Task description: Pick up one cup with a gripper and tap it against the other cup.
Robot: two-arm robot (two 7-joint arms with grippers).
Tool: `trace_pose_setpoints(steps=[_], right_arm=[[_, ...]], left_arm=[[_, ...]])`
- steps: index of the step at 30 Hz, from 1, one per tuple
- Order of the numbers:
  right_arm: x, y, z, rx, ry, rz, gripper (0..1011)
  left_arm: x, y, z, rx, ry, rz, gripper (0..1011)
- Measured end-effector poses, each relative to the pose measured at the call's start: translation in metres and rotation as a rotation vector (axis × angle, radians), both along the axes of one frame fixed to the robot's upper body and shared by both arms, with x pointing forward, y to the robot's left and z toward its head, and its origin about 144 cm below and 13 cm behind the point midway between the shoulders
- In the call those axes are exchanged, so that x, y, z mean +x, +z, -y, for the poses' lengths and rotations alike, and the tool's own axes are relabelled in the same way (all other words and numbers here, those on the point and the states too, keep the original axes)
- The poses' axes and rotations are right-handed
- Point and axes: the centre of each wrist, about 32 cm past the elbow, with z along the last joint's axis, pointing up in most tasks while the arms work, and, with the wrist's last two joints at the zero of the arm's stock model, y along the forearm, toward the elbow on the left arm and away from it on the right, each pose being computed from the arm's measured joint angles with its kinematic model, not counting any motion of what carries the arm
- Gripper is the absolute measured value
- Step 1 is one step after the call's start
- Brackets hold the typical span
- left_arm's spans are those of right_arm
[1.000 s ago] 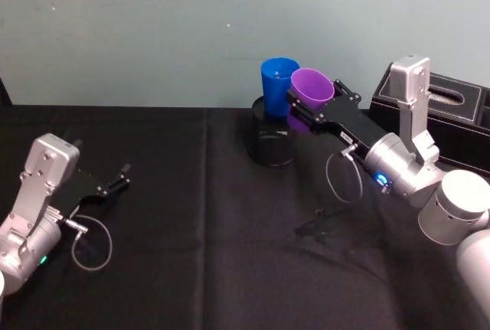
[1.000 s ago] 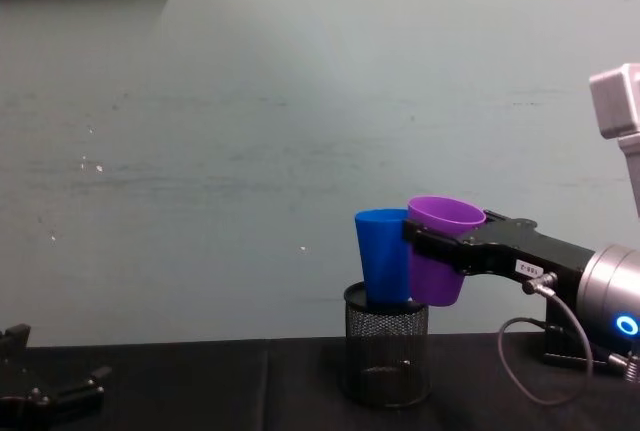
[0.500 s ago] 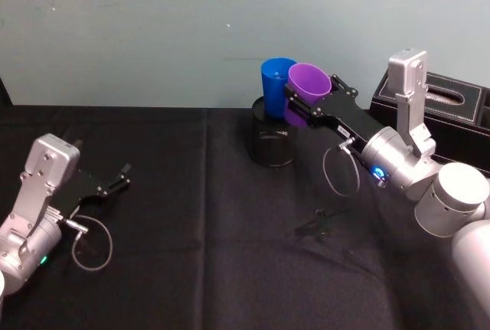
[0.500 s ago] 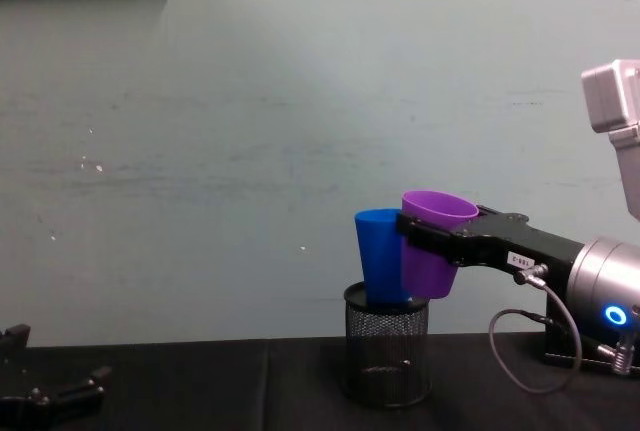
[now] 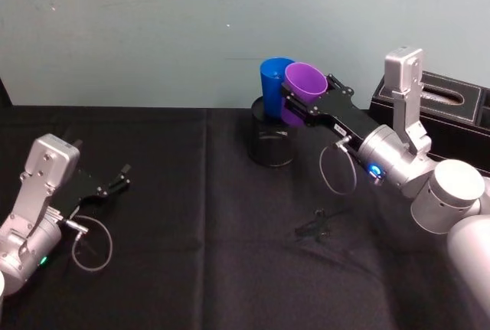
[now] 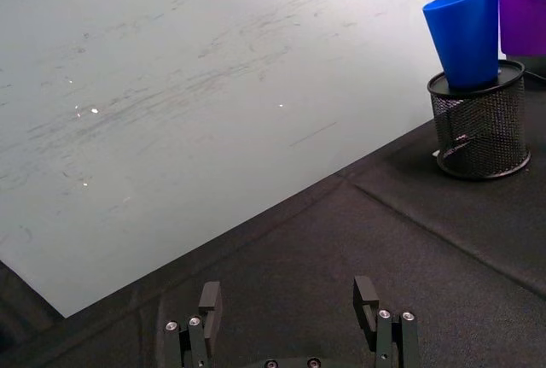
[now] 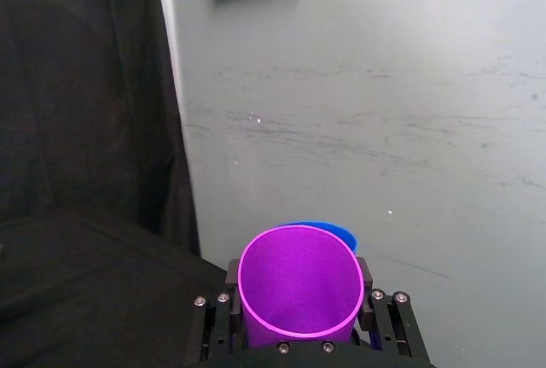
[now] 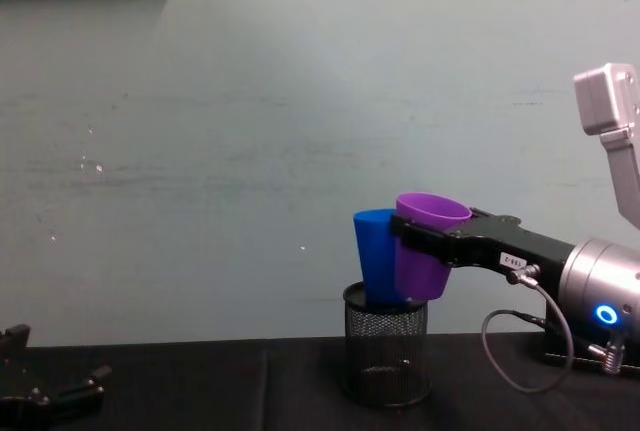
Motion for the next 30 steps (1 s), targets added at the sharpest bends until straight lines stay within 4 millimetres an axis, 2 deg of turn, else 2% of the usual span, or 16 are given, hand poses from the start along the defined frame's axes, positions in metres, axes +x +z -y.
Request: trace_pose_setpoints(steps=[30], right_arm=[[0.0009, 0.0016, -0.0003, 0.001, 0.006, 0.002, 734]], left_arm=[[0.0000, 0.0000, 0.0000, 0.000, 0.000, 0.000, 1011]])
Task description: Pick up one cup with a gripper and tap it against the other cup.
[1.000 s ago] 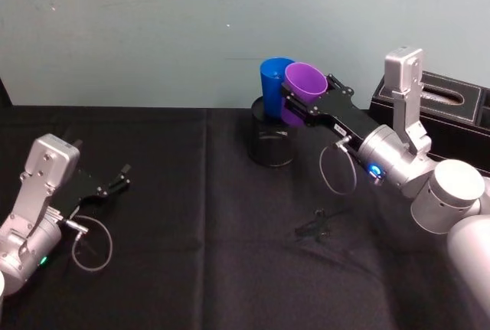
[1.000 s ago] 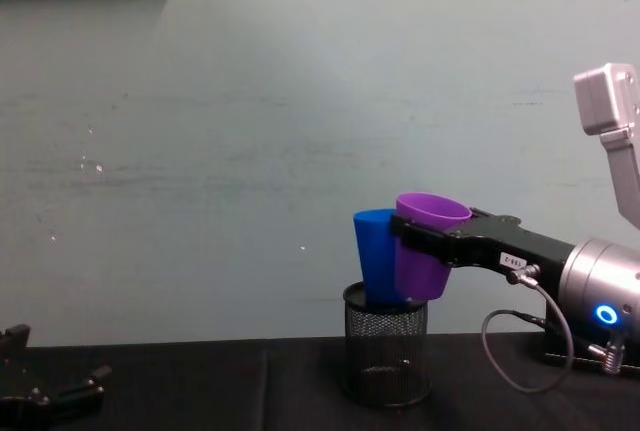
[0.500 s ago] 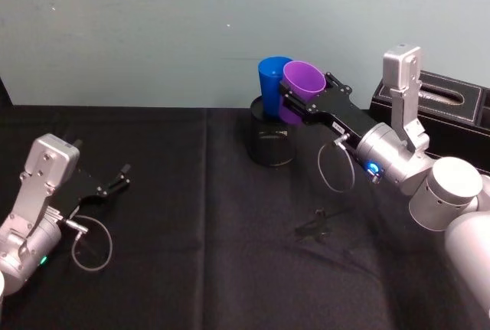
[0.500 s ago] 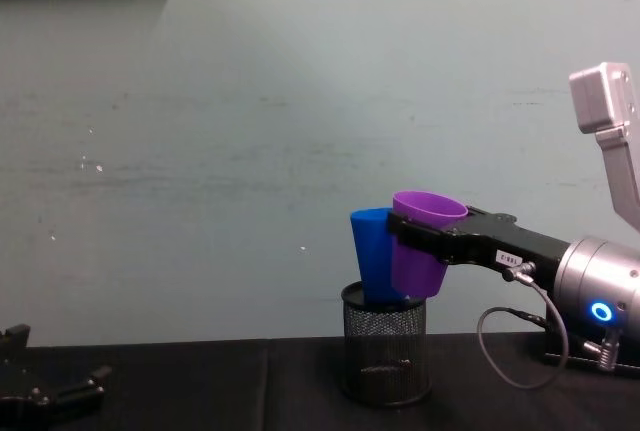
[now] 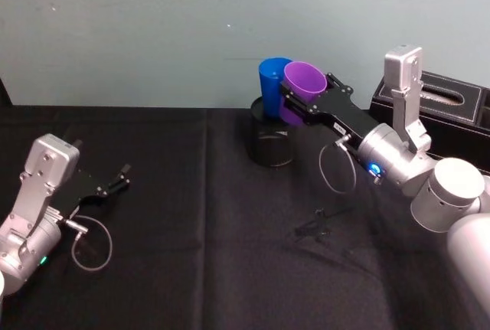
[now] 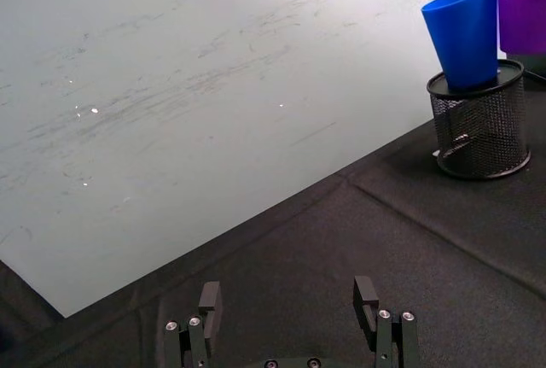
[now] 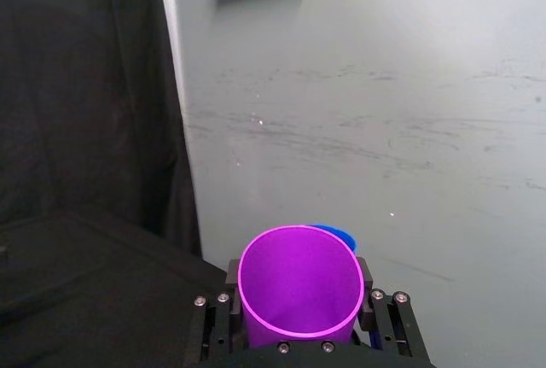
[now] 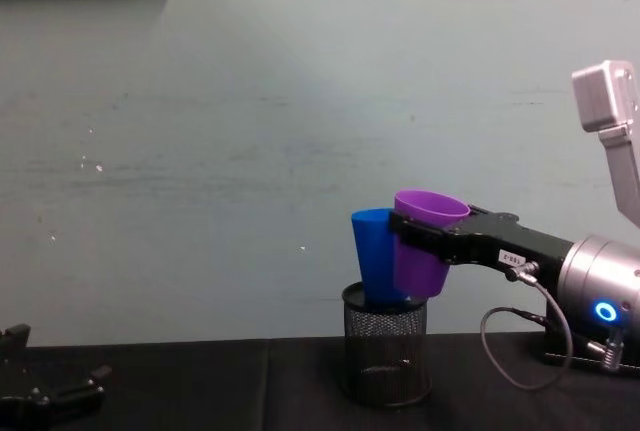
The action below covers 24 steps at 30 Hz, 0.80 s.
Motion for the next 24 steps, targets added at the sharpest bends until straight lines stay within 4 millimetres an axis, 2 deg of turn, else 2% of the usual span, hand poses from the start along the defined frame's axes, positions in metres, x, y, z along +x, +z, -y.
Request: trace_pose_setpoints(steps=[24], right_arm=[[-0.029, 0.008, 0.011, -0.007, -0.002, -0.004, 734]], left_arm=[[0.000, 0.000, 0.000, 0.000, 0.000, 0.000, 1011]])
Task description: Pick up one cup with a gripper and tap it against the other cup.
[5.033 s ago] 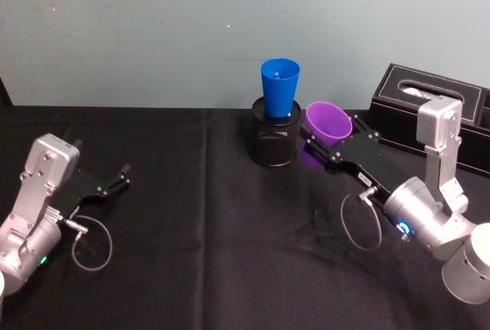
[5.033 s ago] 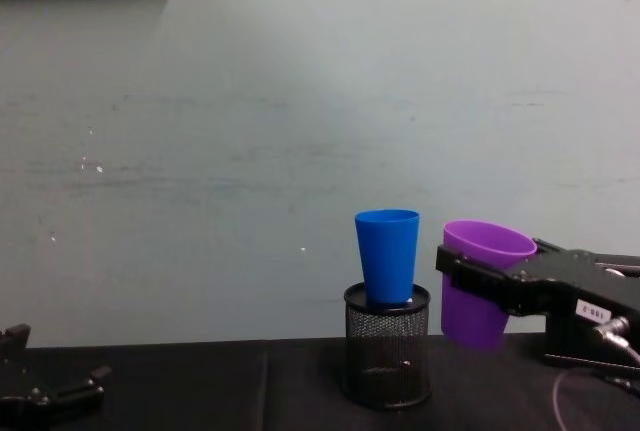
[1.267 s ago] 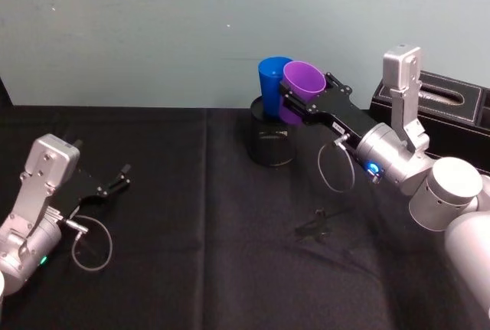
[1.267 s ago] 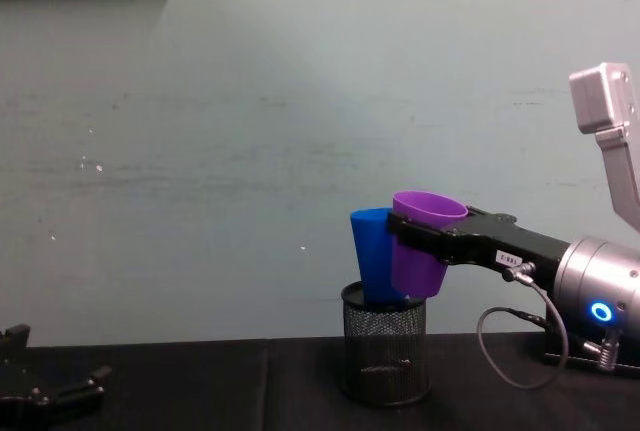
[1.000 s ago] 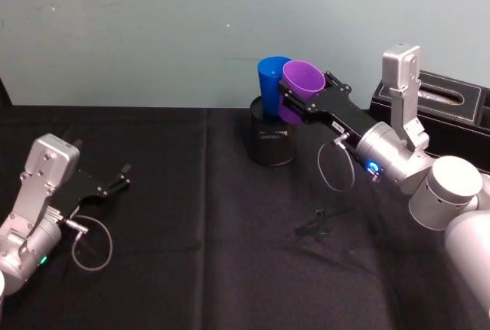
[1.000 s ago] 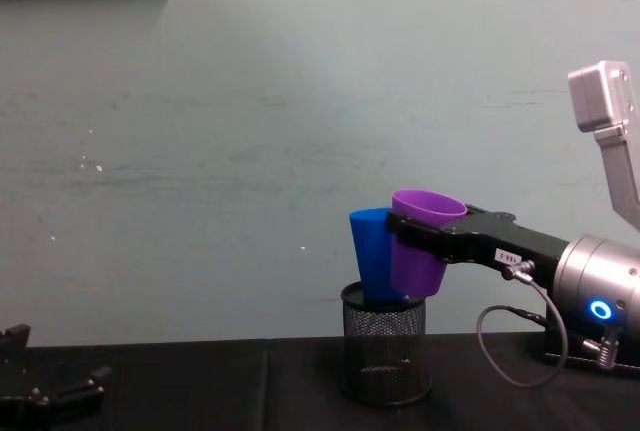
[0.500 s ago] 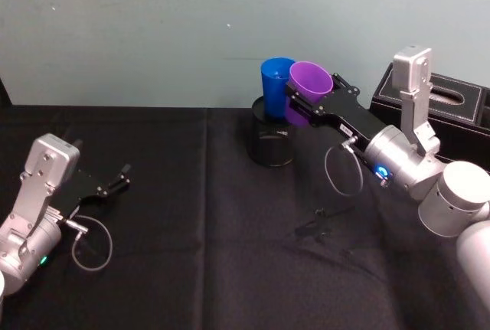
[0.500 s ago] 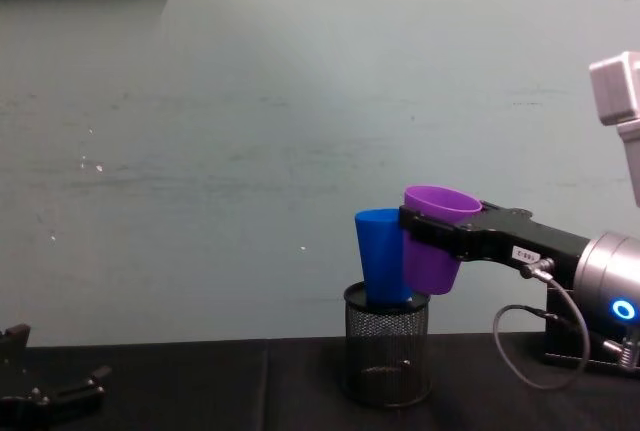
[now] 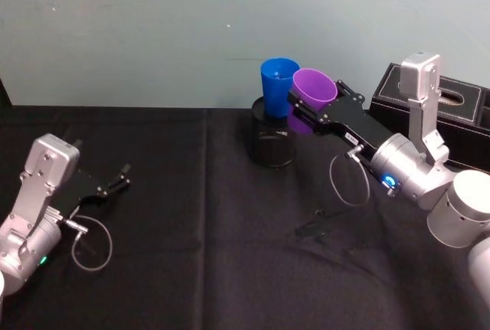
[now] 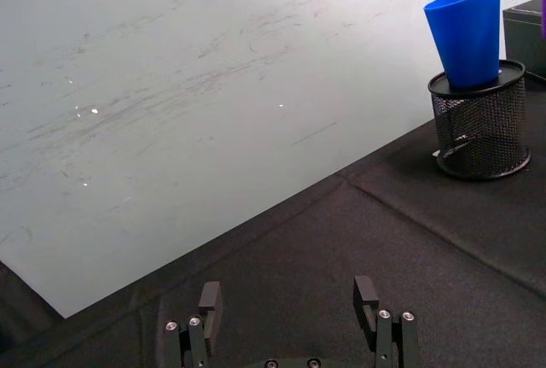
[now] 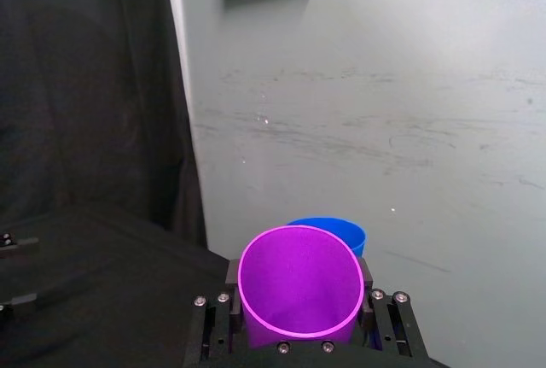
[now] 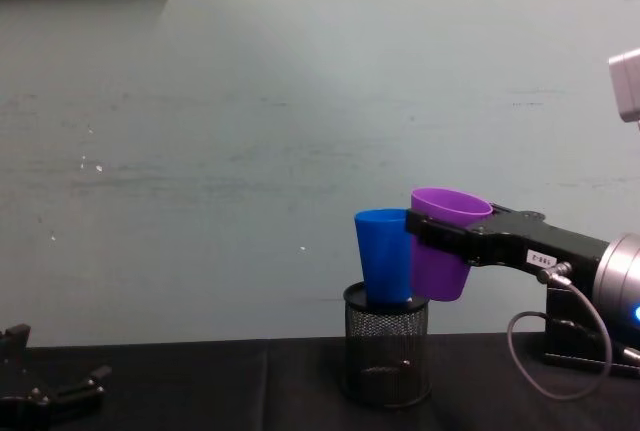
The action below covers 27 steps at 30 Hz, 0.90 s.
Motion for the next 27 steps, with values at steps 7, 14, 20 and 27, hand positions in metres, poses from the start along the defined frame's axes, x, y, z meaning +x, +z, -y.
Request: trace_pose_setpoints(steps=[7, 14, 20, 27], right_arm=[[-0.007, 0.002, 0.003, 0.004, -0.002, -0.004, 734], [-0.010, 0.002, 0.005, 0.001, -0.006, -0.008, 734], [-0.013, 0.002, 0.007, -0.001, -0.007, -0.012, 734], [-0.020, 0.004, 0.009, -0.002, -0.007, -0.012, 734]], left_arm=[[0.000, 0.000, 0.000, 0.000, 0.000, 0.000, 1011], [0.000, 0.000, 0.000, 0.000, 0.000, 0.000, 1011], [0.000, 0.000, 0.000, 0.000, 0.000, 0.000, 1011], [0.000, 0.000, 0.000, 0.000, 0.000, 0.000, 1011]])
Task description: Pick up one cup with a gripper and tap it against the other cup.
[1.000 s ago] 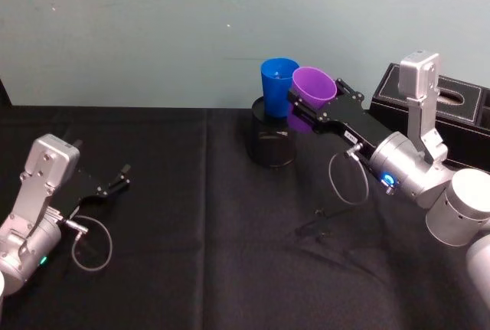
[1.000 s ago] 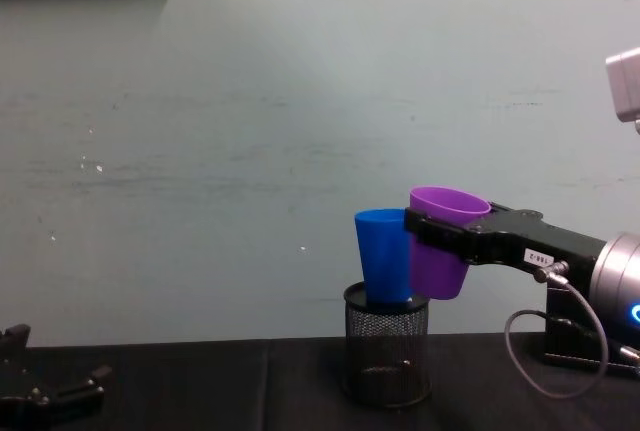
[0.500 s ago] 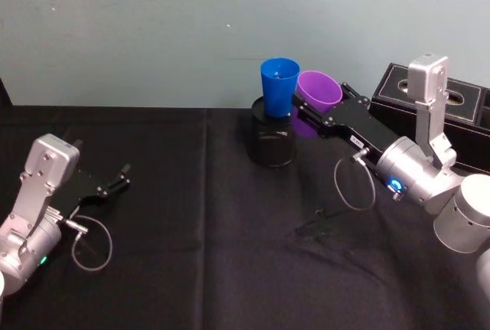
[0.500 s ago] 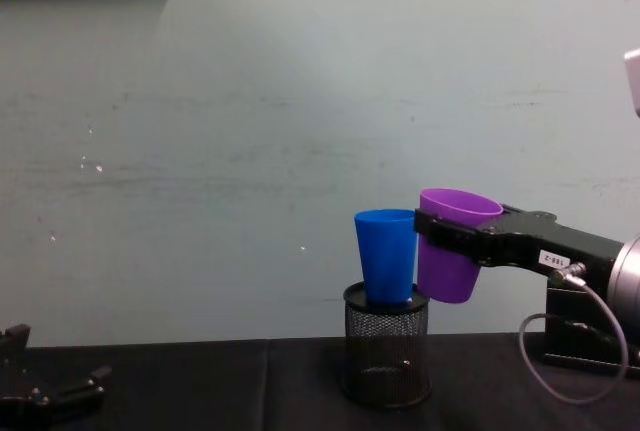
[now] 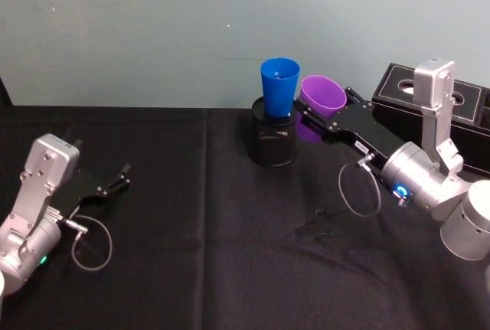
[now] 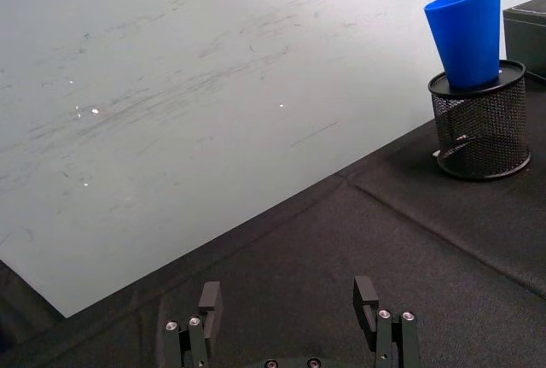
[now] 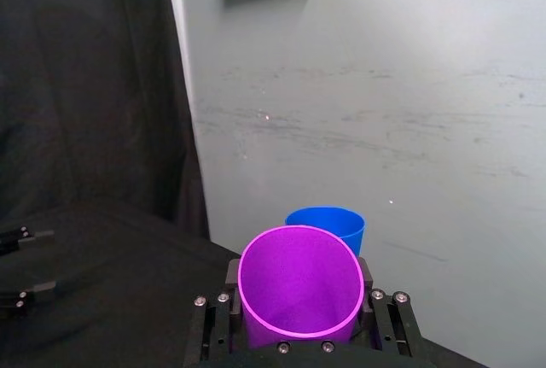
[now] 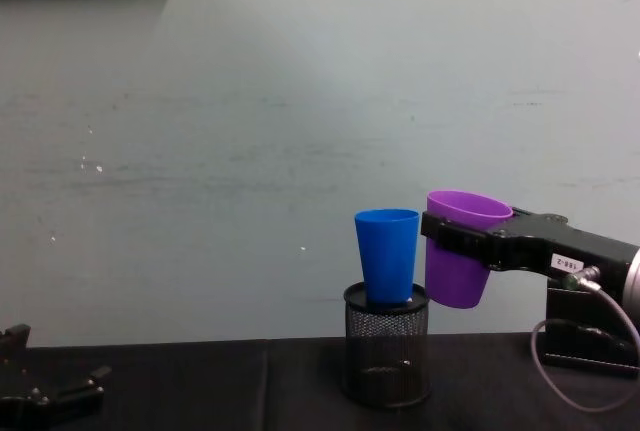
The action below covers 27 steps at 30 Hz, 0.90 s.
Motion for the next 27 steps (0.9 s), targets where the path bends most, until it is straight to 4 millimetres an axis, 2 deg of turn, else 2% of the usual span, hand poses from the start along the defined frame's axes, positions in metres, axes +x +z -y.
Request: trace_pose_setpoints(steps=[27], right_arm=[[-0.022, 0.000, 0.008, -0.010, -0.002, -0.015, 734]], left_arm=[[0.000, 0.000, 0.000, 0.000, 0.000, 0.000, 1011]])
